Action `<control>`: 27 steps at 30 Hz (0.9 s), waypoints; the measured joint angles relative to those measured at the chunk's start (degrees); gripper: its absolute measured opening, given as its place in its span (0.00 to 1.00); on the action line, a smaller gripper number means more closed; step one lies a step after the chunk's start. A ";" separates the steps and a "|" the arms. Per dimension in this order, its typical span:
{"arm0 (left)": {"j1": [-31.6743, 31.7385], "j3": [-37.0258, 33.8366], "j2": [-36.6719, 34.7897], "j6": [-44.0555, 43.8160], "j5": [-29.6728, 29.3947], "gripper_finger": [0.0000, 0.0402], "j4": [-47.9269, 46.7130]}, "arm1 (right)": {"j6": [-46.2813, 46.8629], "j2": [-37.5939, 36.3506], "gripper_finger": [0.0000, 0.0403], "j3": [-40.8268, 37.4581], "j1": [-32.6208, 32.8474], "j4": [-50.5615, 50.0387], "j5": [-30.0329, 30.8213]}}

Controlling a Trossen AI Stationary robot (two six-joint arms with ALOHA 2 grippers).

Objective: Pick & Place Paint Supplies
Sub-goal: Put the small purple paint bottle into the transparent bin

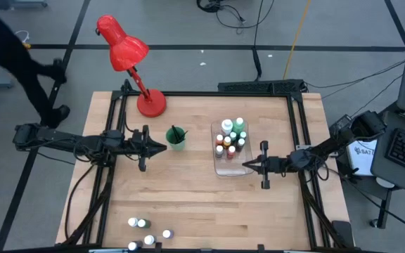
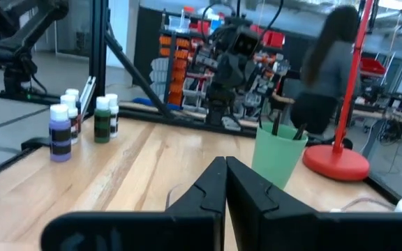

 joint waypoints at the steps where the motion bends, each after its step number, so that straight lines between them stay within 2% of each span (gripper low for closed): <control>1: 0.00 0.00 0.00 0.00 0.00 0.09 0.00 | -0.06 0.00 0.01 0.00 0.00 0.60 0.00; 17: 0.00 0.00 0.00 0.00 -0.04 0.09 -0.07 | -1.99 0.00 0.01 0.00 -0.02 1.07 0.00; 27: 0.00 0.00 0.00 0.00 -0.04 0.09 -0.06 | -0.15 0.00 0.01 0.00 -0.02 0.83 0.00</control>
